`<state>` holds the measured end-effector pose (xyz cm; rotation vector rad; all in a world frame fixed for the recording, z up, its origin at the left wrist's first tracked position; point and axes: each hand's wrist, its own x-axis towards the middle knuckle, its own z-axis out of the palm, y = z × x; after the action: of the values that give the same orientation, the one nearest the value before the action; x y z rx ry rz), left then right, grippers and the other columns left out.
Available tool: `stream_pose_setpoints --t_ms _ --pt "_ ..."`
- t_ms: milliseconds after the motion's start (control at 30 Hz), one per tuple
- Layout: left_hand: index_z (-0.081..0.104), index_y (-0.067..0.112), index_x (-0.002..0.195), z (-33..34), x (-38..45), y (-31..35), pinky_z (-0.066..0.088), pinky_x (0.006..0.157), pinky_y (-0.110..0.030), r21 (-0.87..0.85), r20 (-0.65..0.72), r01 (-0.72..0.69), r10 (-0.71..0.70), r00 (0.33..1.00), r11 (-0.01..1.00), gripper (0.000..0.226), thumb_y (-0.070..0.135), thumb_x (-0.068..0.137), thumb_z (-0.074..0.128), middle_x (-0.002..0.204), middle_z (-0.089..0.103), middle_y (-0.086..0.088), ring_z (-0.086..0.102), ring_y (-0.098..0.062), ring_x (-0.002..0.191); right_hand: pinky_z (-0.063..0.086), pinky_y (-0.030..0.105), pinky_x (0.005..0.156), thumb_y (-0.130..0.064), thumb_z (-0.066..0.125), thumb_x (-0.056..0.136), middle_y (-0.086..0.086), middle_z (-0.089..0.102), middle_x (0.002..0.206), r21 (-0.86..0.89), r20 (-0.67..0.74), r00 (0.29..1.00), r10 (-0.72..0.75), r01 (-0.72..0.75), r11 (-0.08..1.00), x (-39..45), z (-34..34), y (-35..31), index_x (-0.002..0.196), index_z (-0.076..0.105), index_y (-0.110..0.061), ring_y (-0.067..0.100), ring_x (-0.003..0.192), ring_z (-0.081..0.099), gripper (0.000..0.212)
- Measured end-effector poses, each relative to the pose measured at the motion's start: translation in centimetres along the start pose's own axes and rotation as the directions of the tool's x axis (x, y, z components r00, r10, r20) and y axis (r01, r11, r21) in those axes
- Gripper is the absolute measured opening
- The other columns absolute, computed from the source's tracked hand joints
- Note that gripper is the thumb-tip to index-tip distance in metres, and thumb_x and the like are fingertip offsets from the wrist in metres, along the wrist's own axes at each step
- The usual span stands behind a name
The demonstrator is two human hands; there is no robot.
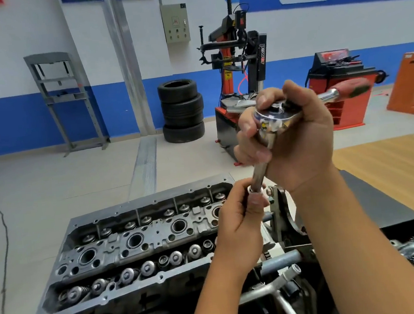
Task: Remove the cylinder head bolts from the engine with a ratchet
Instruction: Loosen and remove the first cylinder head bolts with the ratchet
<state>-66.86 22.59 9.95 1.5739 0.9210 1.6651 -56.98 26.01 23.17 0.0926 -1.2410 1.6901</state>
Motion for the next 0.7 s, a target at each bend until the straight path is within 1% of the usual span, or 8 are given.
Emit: stream_pose_setpoints --t_ms 100,167,300,367,433,500,567,700 --pt "0.062 0.03 0.096 0.2 0.0 -0.1 0.036 0.06 -0.034 0.021 -0.033 -0.005 0.006 0.999 1.0 0.051 0.079 0.09 0.048 0.076 0.053 -0.007 0.04 -0.028 0.064 0.03 0.03 0.053 -0.03 0.045 0.093 0.021 0.065 0.075 -0.064 -0.043 0.992 -0.119 0.116 0.991 -0.8 0.2 0.9 0.079 0.066 -0.008 0.023 0.049 0.05 0.034" --pt "0.063 0.03 0.096 0.1 0.0 -0.2 0.034 0.054 -0.03 0.035 -0.041 -0.011 0.012 0.999 0.999 0.053 0.08 0.088 0.047 0.072 0.052 0.002 0.038 -0.021 0.06 0.037 0.032 0.053 -0.023 0.046 0.098 0.023 0.067 0.084 -0.196 -0.084 0.962 -0.261 0.241 0.951 -1.8 0.4 1.6 0.089 0.063 -0.004 0.027 0.054 0.055 0.027" --pt "0.063 0.031 0.1 0.1 -0.2 -0.1 0.037 0.06 -0.036 0.043 -0.01 0.017 -0.017 1.0 0.999 0.053 0.081 0.088 0.047 0.083 0.055 -0.018 0.04 -0.024 0.066 0.05 0.042 0.051 -0.021 0.053 0.093 0.032 0.061 0.087 -0.525 0.01 0.915 -0.403 0.348 0.777 -2.0 0.0 0.9 0.095 0.067 -0.004 0.043 0.052 0.059 0.023" --pt "0.061 0.032 0.103 0.0 -0.3 0.1 0.038 0.066 -0.036 0.028 0.014 0.035 -0.036 0.999 0.999 0.051 0.079 0.09 0.048 0.087 0.054 -0.02 0.041 -0.027 0.069 0.048 0.039 0.049 -0.02 0.051 0.09 0.03 0.058 0.081 -0.466 0.077 0.963 -0.258 0.263 0.845 -1.0 -0.1 0.0 0.09 0.069 -0.003 0.039 0.05 0.056 0.024" --pt "0.06 0.031 0.106 -0.1 -0.3 0.1 0.04 0.072 -0.037 0.024 0.027 0.037 -0.037 0.999 0.999 0.049 0.077 0.091 0.049 0.087 0.055 -0.016 0.044 -0.023 0.074 0.037 0.031 0.05 -0.021 0.051 0.086 0.024 0.057 0.075 -0.22 0.104 0.991 -0.085 0.107 0.97 -0.1 0.0 -0.4 0.082 0.07 -0.006 0.027 0.042 0.048 0.025" --pt "0.061 0.031 0.107 -0.1 0.0 0.0 0.042 0.076 -0.039 0.04 0.018 0.032 -0.033 0.999 0.999 0.05 0.077 0.092 0.049 0.084 0.058 -0.004 0.049 -0.017 0.077 0.025 0.027 0.05 -0.031 0.047 0.087 0.021 0.056 0.069 0.003 0.085 0.996 -0.003 0.003 1.0 0.4 -0.3 -0.2 0.075 0.07 -0.008 0.018 0.036 0.041 0.035" --pt "0.062 0.031 0.102 0.1 0.2 -0.1 0.042 0.072 -0.041 0.067 -0.004 0.018 -0.017 1.0 0.998 0.05 0.078 0.091 0.047 0.081 0.058 0.0 0.049 -0.018 0.074 0.023 0.027 0.051 -0.034 0.043 0.089 0.02 0.06 0.07 0.023 0.065 0.998 -0.015 0.014 1.0 0.4 -0.6 0.1 0.074 0.07 -0.009 0.017 0.036 0.041 0.04" --pt "0.061 0.038 0.094 0.2 0.2 0.0 0.041 0.065 -0.04 0.084 -0.02 -0.011 0.013 1.0 0.996 0.045 0.08 0.09 0.044 0.079 0.057 -0.002 0.047 -0.022 0.069 0.042 0.036 0.054 -0.026 0.052 0.092 0.023 0.072 0.095 -0.222 0.015 0.967 -0.256 0.253 0.942 -1.4 -0.6 1.1 0.089 0.068 -0.005 0.029 0.05 0.056 0.026"
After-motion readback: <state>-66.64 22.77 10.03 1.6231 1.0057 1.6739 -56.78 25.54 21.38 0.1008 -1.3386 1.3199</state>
